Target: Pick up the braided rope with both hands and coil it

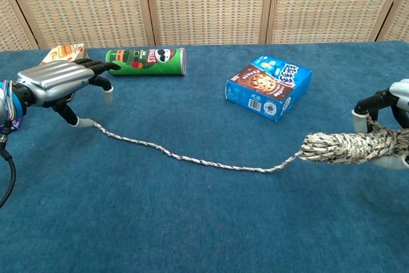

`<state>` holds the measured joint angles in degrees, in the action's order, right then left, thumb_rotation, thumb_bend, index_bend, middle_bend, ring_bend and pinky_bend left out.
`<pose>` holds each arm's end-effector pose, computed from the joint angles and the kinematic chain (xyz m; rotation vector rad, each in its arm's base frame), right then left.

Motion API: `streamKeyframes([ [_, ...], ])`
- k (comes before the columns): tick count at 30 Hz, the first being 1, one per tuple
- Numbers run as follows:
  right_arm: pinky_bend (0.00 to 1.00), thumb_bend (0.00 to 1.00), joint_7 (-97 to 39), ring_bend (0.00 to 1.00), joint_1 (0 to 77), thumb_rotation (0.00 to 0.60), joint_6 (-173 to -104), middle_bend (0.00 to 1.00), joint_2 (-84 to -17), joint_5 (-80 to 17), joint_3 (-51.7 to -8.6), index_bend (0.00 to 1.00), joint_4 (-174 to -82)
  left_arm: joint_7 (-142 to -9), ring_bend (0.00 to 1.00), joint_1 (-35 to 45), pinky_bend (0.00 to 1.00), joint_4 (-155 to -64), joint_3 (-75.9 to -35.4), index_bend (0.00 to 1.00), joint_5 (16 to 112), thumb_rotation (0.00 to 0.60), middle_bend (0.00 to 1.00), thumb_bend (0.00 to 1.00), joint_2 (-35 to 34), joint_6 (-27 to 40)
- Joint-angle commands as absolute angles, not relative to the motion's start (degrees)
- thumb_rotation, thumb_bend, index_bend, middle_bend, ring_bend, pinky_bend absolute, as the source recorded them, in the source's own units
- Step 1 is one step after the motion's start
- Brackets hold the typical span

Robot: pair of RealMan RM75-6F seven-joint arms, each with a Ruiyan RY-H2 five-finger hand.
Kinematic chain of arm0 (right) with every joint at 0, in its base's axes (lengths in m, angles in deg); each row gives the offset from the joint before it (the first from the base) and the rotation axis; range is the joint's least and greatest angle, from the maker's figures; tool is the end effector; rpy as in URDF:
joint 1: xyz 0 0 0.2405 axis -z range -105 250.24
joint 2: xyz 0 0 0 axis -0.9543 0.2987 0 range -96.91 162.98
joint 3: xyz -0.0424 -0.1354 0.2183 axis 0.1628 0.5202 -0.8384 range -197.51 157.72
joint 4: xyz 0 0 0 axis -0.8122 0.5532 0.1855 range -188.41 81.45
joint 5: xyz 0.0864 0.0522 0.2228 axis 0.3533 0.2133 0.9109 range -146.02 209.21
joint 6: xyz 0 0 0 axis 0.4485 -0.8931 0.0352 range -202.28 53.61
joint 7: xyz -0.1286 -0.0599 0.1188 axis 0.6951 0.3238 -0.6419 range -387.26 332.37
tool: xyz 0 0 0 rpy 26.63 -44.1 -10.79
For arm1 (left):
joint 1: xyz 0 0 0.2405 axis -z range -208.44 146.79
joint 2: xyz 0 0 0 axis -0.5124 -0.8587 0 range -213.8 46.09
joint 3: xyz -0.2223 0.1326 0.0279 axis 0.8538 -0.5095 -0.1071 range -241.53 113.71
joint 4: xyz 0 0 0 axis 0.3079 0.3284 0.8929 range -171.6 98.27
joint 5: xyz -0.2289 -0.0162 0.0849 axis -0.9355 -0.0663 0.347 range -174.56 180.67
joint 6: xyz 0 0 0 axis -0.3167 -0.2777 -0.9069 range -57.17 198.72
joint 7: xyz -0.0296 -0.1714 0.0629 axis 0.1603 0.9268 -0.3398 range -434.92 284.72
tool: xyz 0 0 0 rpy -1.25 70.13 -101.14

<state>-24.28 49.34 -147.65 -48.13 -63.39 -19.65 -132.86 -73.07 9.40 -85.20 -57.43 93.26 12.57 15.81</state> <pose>-0.2449 -0.2962 -0.0060 1.8716 -0.7612 1.0338 -0.2362 0.4358 -0.0575 -1.9566 -0.6204 -0.8195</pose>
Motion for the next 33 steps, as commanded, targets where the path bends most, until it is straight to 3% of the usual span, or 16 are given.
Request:
streamKeyframes([
  [1, 0.64, 0.47, -24.85, 0.42, 49.33, 0.6, -147.82, 0.57, -48.2, -63.4, -19.75, 0.63, -132.69, -70.76, 0.0, 9.84, 0.0, -83.24, -58.7, 0.42, 93.32, 0.6, 0.0, 0.26, 13.53, 15.94],
  [13, 0.64, 0.48, -25.96, 0.42, 48.94, 0.6, -147.32, 0.57, -48.88, -62.93, -19.98, 0.63, -131.46, -65.88, 0.0, 10.57, 0.0, -79.11, -61.47, 0.44, 92.77, 0.6, 0.0, 0.33, 15.31, 18.65],
  [33, 0.65, 0.48, -26.84, 0.42, 48.86, 0.6, -148.0, 0.57, -49.76, -63.02, -20.04, 0.63, -130.07, -67.1, 0.0, 12.67, 0.0, -76.83, -62.27, 0.49, 91.22, 0.6, 0.0, 0.41, 17.87, 20.69],
])
